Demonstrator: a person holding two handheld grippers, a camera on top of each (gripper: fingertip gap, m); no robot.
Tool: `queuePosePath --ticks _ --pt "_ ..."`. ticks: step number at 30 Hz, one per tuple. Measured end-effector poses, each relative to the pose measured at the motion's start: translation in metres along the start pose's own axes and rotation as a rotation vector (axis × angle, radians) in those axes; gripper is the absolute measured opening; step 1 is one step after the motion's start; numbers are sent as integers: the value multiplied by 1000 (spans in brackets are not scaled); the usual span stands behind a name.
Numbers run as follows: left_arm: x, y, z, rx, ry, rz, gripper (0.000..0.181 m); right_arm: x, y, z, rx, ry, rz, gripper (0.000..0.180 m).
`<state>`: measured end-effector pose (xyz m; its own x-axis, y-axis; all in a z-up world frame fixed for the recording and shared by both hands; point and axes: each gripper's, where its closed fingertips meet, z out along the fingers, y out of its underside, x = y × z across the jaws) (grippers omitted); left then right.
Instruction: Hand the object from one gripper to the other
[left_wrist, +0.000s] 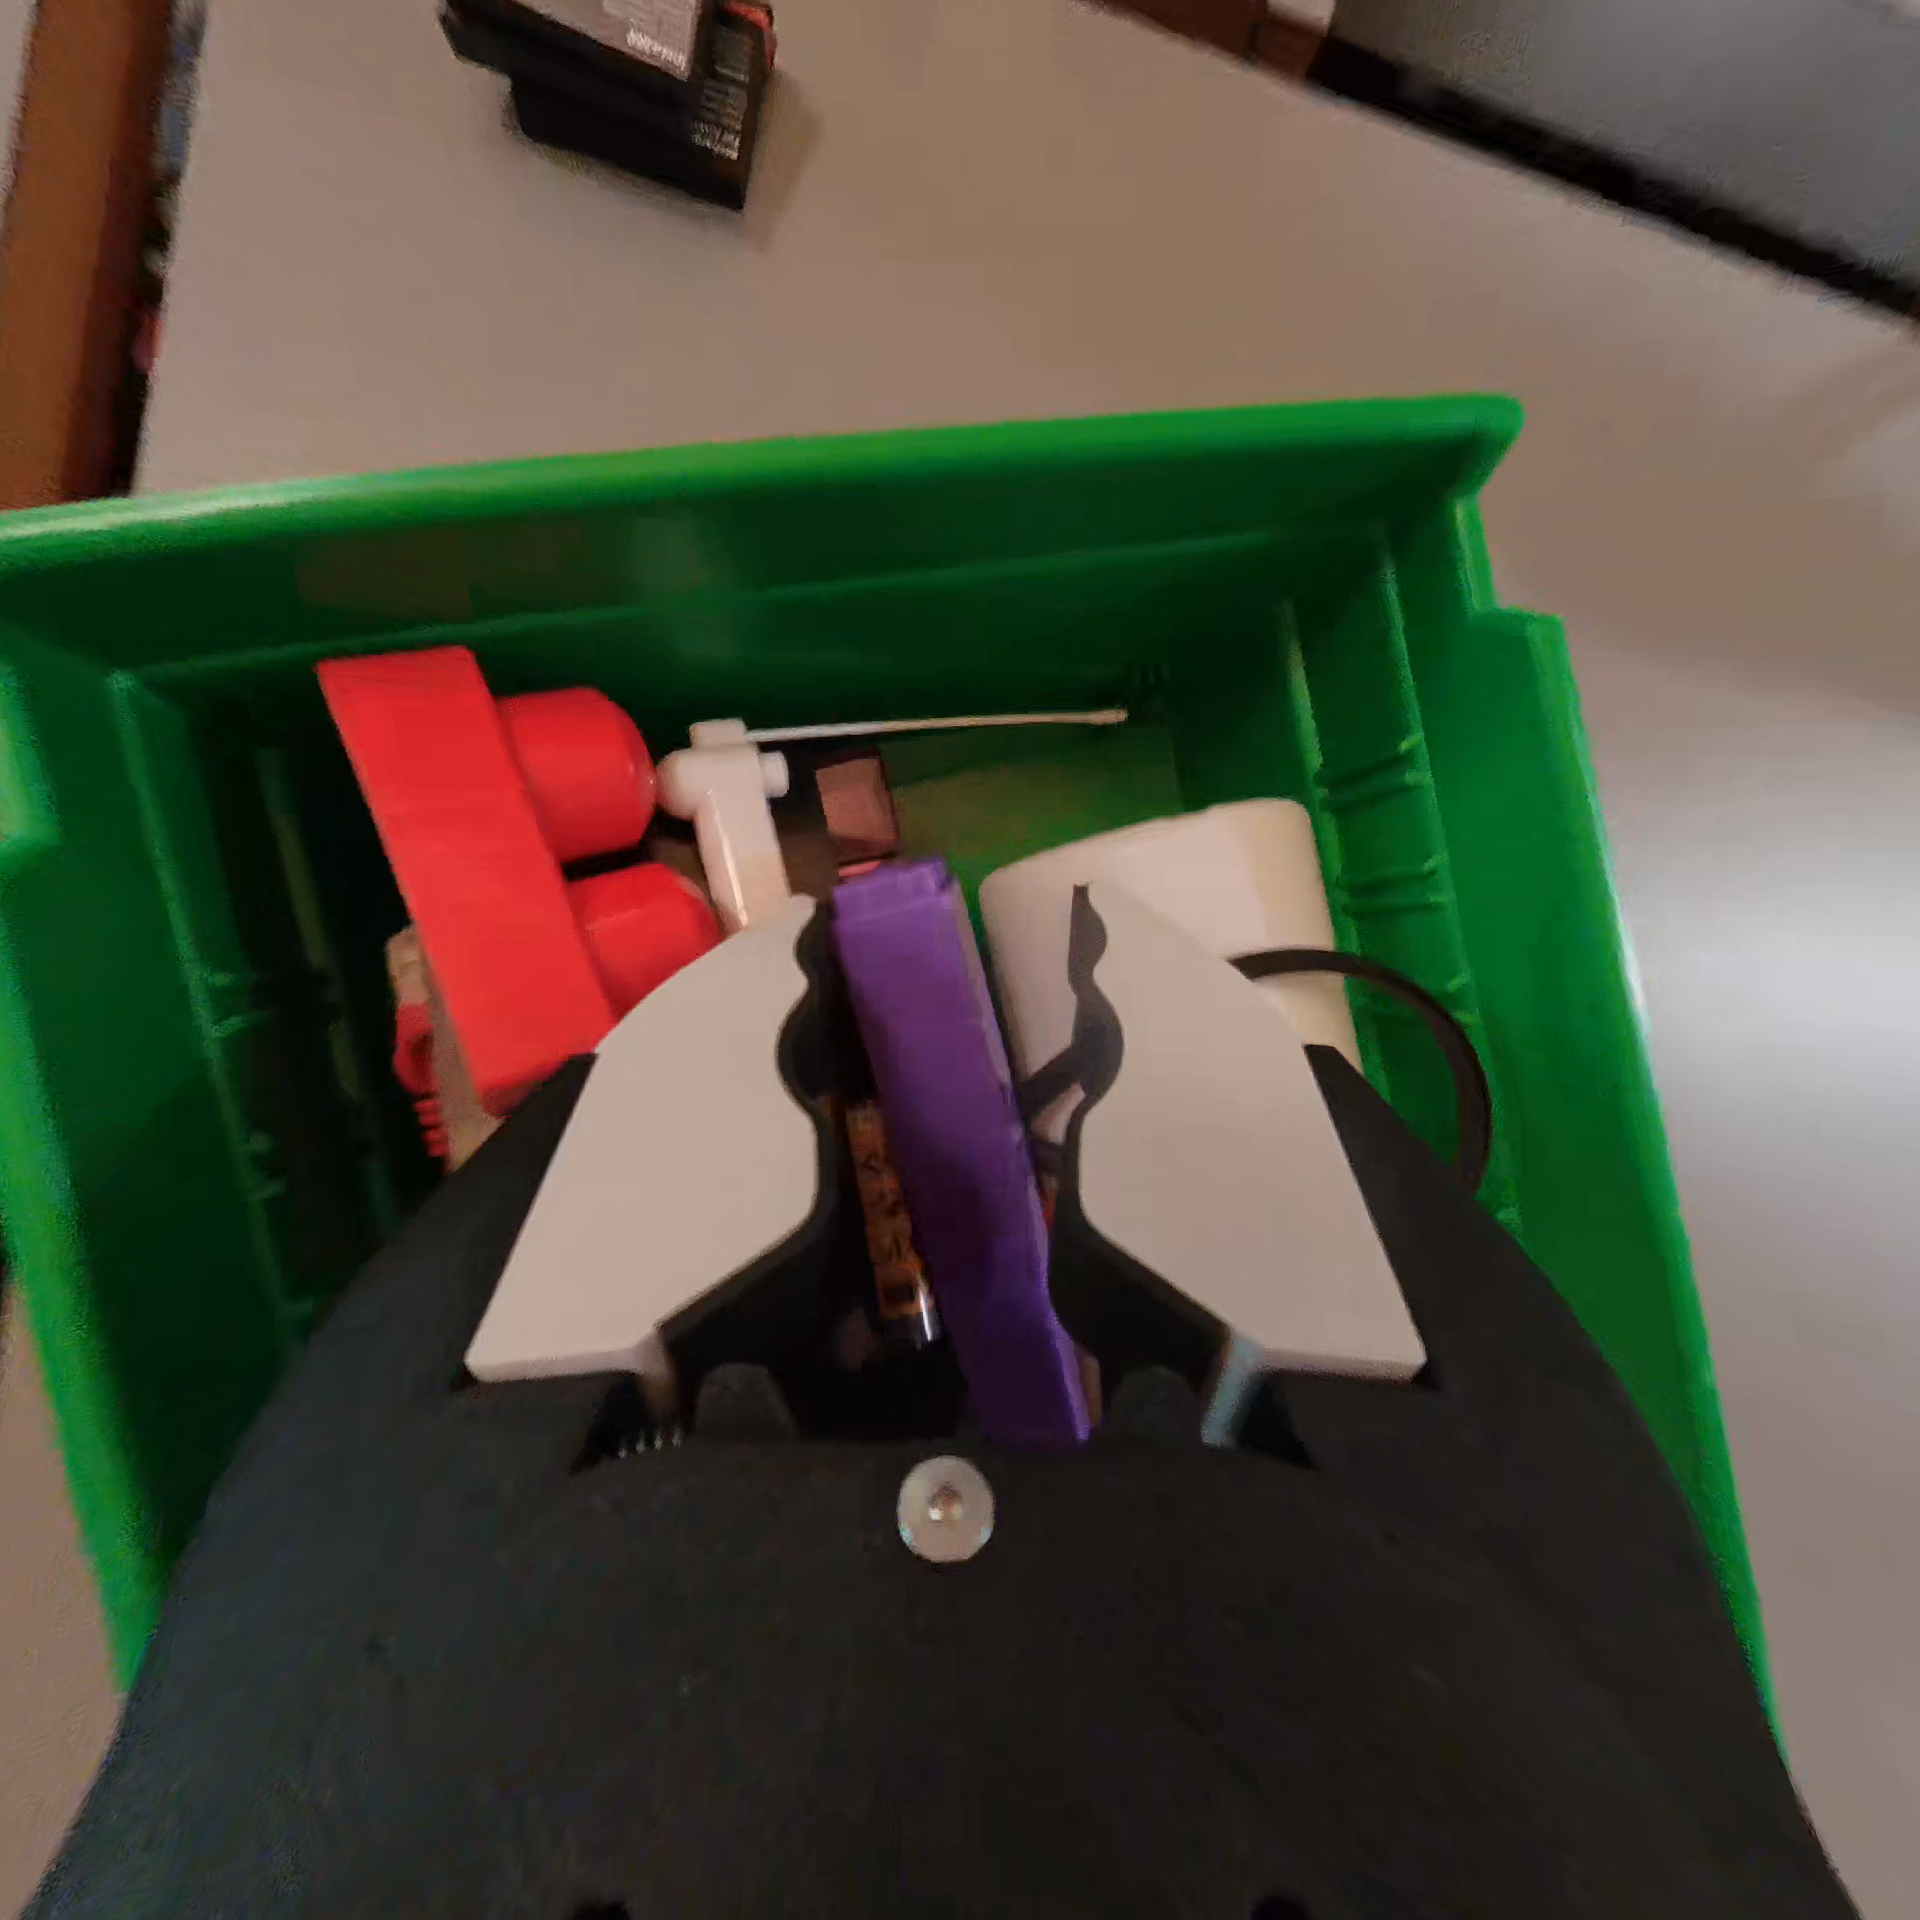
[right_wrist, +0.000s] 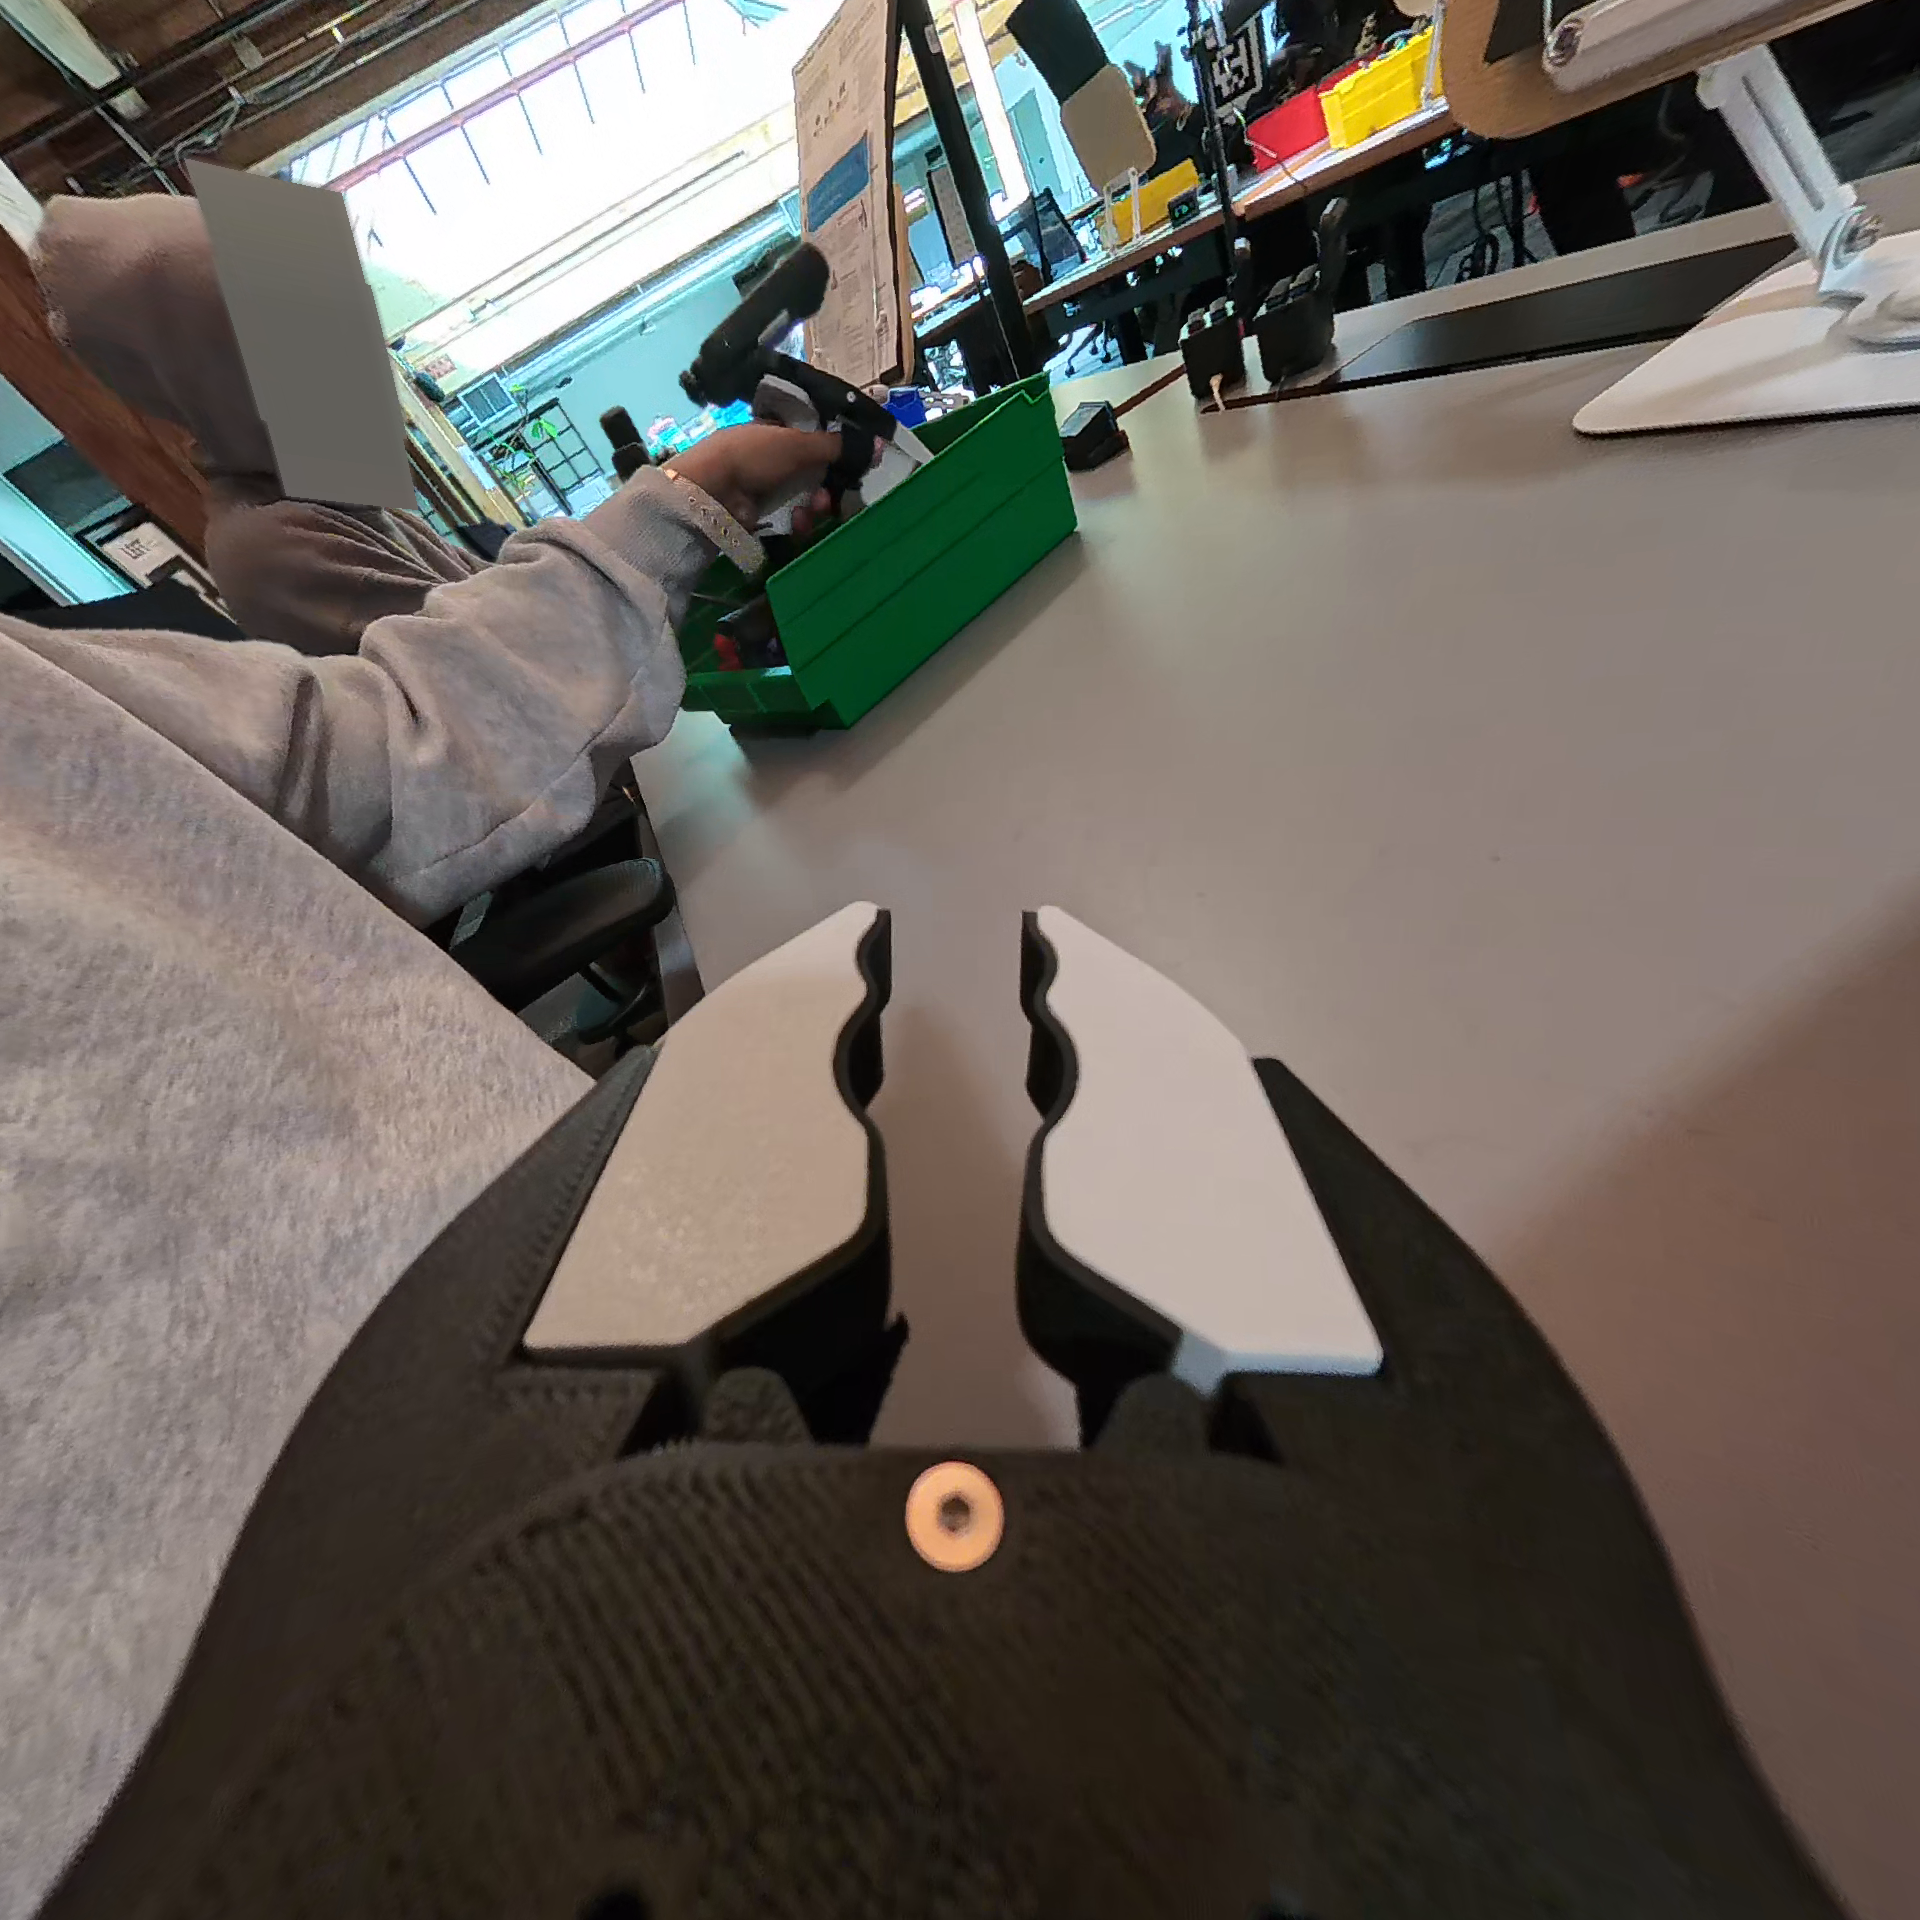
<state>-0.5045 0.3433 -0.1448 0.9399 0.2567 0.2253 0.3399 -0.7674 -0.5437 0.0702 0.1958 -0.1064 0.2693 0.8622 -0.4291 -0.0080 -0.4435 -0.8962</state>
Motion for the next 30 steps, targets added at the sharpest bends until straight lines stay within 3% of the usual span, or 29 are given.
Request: queuePosePath --ticks 1,2,9,15,21,25,30 --pt "2 0 3 -6 46 -37 37 1 0 0 1 2 4 24" --pt "3 2 4 -14 80 -58 25 1 0 0 2 5 6 24" --pt "36 -12 -45 165 271 -42 23 8 0 -2 19 15 42 24" --pt "82 -43 -144 419 154 214 22 9 -2 -2 38 -2 87 26" --pt "133 -72 -248 765 118 337 23 -5 6 3 -33 -4 -68 26" --pt "195 -62 -279 856 265 431 23 -11 11 6 -62 -10 -123 26" --pt "295 -17 -275 815 538 601 23 -20 7 6 -35 -51 -104 28"
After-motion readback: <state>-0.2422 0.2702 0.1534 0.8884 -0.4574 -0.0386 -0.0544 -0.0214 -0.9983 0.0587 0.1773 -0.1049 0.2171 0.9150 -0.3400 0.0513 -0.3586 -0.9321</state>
